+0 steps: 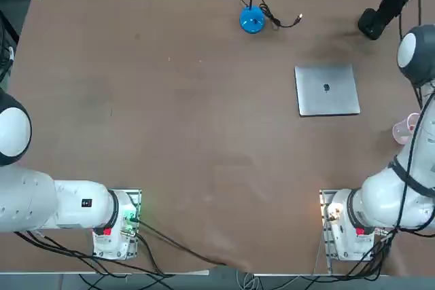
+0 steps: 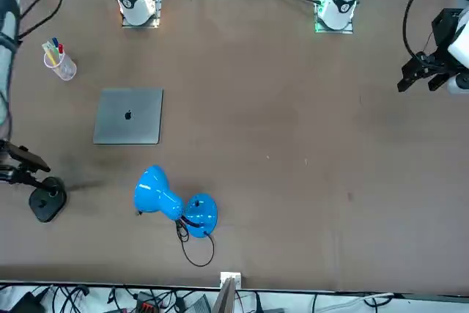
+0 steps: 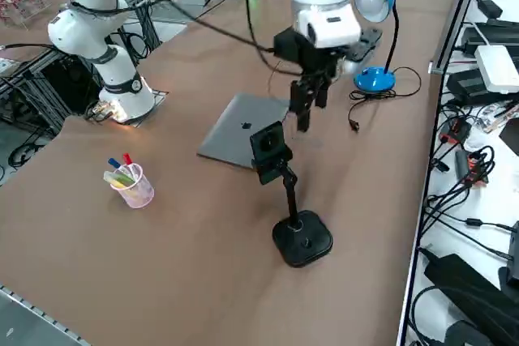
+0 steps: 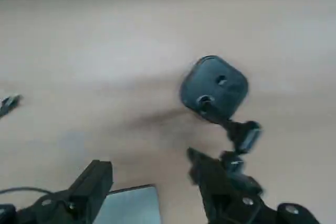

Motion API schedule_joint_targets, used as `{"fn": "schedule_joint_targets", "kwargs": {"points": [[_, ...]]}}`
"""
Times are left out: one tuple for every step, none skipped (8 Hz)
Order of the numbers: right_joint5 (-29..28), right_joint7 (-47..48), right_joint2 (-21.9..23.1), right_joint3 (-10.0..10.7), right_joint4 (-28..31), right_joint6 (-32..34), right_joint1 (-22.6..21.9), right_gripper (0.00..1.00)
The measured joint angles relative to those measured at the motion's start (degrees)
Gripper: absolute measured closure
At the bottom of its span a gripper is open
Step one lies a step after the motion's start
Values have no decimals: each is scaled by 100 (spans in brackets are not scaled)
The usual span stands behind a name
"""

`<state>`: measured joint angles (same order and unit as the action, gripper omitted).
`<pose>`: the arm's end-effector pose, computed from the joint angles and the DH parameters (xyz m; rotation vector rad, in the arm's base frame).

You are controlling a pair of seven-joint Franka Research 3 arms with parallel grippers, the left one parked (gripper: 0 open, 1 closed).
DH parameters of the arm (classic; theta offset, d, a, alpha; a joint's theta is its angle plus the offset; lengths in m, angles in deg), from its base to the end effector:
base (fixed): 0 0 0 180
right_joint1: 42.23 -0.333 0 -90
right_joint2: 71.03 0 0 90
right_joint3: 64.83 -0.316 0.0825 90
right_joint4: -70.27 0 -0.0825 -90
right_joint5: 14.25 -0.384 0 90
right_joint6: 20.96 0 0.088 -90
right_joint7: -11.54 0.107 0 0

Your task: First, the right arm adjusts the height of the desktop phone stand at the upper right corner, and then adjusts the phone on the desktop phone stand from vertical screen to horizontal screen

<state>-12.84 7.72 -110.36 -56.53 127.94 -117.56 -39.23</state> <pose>0.7333 -0.1128 0.4562 3.0230 -0.1441 -0.0232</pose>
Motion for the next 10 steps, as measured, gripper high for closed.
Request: {"fn": "schedule_joint_targets", "kwargs": {"points": [[6, -343, -38, -2, 8, 85, -81, 0], [36, -742, -105, 0, 17, 122, -84, 0], [167, -1118, -208, 3, 28, 132, -71, 0], [386, -1449, -338, 0, 41, 133, -83, 0], [681, -1676, -466, -11, 56, 133, -135, 0], [984, -1771, -552, -22, 99, 133, -233, 0], [1377, -1844, -590, -37, 156, 133, -387, 0], [1942, -1952, -601, -51, 241, 144, -605, 0], [2446, -2016, -602, -56, 360, 164, -830, 0], [2698, -2126, -606, -57, 496, 181, -985, 0]]}}
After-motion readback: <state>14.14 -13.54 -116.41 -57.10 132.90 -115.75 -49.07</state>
